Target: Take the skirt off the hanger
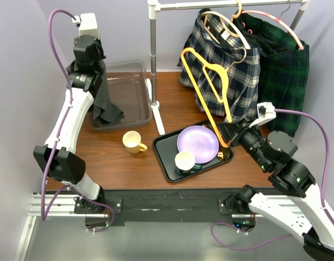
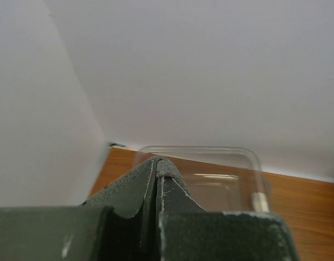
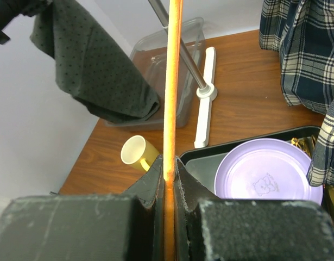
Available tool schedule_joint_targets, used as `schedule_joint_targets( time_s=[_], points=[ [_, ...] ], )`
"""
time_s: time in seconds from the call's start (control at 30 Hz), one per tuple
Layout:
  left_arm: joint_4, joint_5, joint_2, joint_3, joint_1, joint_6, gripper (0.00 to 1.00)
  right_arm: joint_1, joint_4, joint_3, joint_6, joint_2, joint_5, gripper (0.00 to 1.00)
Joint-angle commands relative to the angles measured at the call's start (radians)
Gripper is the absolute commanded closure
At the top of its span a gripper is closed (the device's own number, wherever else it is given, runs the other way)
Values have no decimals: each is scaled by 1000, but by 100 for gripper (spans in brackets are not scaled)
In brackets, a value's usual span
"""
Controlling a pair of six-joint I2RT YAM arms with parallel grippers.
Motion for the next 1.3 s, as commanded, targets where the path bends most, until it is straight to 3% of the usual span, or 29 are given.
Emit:
schedule_joint_targets(
  time_s=[0.0,0.23,0.3,0.57,0.83,1.2,1.27],
  points=[
    [188,224,-45,-91,6,-144,100,0,63,14,-14,9,5,100],
    [285,436,13,-76,59,-251,100,1,46,8,-17,-8,17,100],
    [299,557,42,-81,108,-333,100,0,48,3,-17,-13,17,100],
    [501,769,96,-286,227,-491,100,1,49,-15,-17,-14,15,100],
    [586,729,171,-527,245,-474,100,0,52,-22,-14,-14,14,100],
    [310,473,332,-458,233,-402,100,1,48,-22,-6,-13,12,100],
    [292,473,354,-446,227,-379,85,0,51,-20,-3,-7,5,100]
  ],
)
